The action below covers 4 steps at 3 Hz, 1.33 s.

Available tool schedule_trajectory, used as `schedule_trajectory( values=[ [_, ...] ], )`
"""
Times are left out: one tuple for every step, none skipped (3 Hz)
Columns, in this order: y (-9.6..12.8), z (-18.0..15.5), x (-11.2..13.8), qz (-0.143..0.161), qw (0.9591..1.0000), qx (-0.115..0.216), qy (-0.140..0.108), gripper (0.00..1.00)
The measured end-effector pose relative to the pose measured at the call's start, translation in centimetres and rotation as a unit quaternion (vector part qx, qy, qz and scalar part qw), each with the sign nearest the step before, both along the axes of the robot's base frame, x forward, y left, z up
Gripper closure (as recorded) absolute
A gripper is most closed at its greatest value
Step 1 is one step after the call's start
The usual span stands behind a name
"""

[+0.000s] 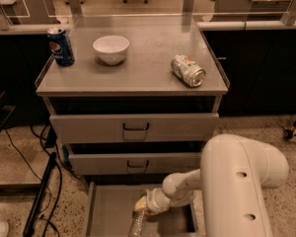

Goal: Place water bottle into bottom drawer

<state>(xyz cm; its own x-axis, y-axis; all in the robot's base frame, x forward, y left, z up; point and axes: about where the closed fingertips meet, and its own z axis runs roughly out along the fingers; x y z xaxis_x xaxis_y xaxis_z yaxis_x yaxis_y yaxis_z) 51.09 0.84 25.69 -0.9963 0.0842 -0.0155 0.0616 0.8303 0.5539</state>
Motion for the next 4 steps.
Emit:
schedule_trajectory(
  values=[
    [-1.2, -3.1, 0.9, -0.031, 0.9994, 0.002, 0.014, 1.00],
    [-3.2, -5.0, 2.5, -0.053, 0.9983, 0.002, 0.026, 1.00],
    [-4.8, -5.7, 4.4, -0.069, 0.9970, 0.007, 0.032, 1.00],
    [-5.7, -6.0, 5.7, -0.076, 0.9964, 0.010, 0.036, 1.00]
  ],
)
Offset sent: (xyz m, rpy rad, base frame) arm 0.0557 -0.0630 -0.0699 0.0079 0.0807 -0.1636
